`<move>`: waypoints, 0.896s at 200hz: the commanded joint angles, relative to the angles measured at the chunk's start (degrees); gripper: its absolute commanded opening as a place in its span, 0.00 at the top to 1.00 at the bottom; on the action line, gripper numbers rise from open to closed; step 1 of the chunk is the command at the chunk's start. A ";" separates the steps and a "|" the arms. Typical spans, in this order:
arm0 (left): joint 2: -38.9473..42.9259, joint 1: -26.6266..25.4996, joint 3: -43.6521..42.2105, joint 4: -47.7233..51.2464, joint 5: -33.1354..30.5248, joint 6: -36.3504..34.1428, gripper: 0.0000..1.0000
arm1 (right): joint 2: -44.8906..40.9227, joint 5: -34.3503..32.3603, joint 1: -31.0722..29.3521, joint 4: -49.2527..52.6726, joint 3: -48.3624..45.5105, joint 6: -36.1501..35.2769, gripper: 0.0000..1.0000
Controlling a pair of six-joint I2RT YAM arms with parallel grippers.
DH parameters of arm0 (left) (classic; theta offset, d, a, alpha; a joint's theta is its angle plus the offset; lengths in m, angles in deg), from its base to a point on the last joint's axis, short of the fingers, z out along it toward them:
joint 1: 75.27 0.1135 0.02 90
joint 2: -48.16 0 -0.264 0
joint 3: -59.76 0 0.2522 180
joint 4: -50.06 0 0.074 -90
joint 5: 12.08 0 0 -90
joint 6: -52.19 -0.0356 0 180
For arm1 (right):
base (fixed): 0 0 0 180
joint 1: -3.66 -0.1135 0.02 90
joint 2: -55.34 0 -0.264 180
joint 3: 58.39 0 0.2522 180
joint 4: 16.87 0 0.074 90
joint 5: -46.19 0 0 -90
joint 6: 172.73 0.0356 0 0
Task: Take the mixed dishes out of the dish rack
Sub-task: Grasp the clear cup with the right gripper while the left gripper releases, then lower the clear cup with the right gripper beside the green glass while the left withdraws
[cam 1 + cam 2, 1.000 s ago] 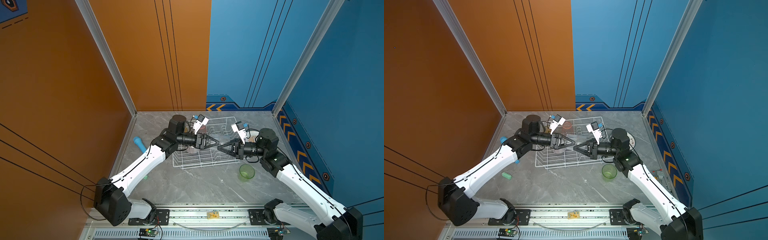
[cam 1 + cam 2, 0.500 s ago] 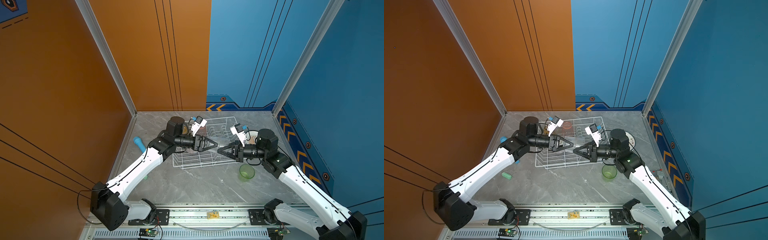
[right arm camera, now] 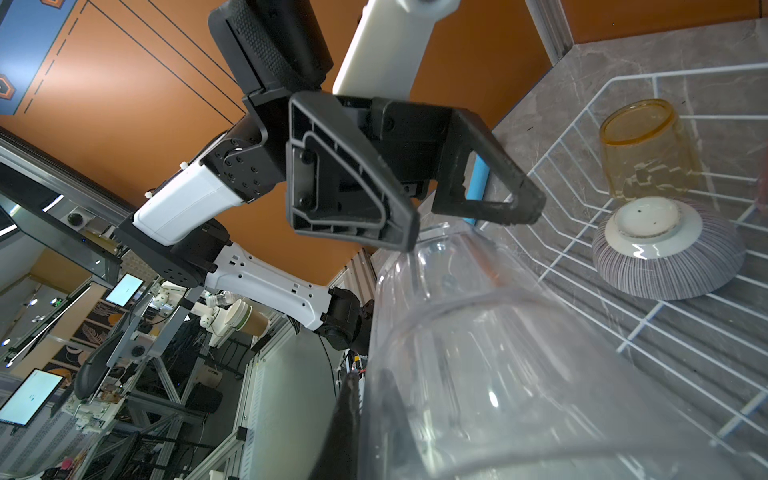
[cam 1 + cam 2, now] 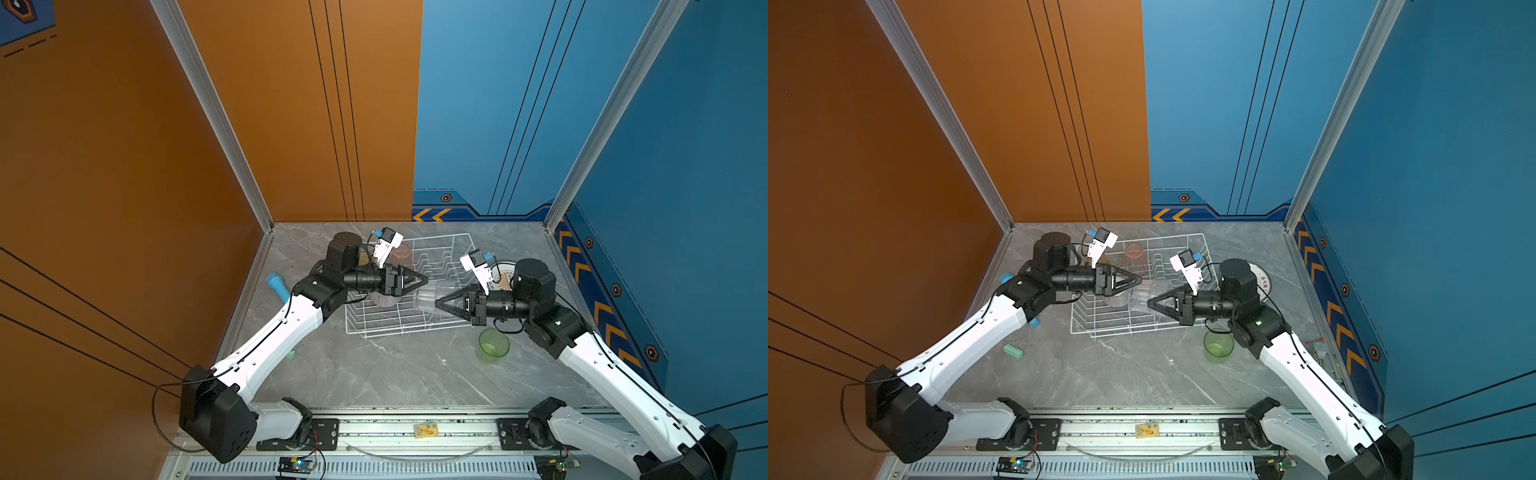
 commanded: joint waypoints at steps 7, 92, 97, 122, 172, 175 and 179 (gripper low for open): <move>2.24 0.17 -0.44 -1.98 -1.57 0.07 0.18 | -0.87 -1.69 -0.45 1.44 2.37 0.33 1.00; 8.08 0.48 3.32 25.82 -26.39 -12.45 0.20 | -0.42 -19.86 -6.39 33.39 12.79 -14.53 1.00; 8.35 0.46 3.39 27.21 -28.13 -12.93 0.20 | -0.27 -20.82 -6.88 34.49 13.19 -14.97 1.00; 9.08 0.19 3.96 32.91 -37.60 -14.27 0.21 | 0.97 -26.70 -9.81 40.79 15.59 -16.86 1.00; 9.54 -0.18 3.75 36.76 -47.25 -15.80 0.23 | 4.41 -39.00 -19.43 50.40 18.50 -17.45 1.00; 9.50 -0.24 3.72 36.73 -47.30 -15.83 0.23 | 4.65 -39.43 -19.78 50.74 18.50 -17.39 1.00; 9.44 -0.21 3.67 36.72 -47.34 -15.92 0.23 | 5.02 -40.04 -20.15 51.17 18.51 -17.28 1.00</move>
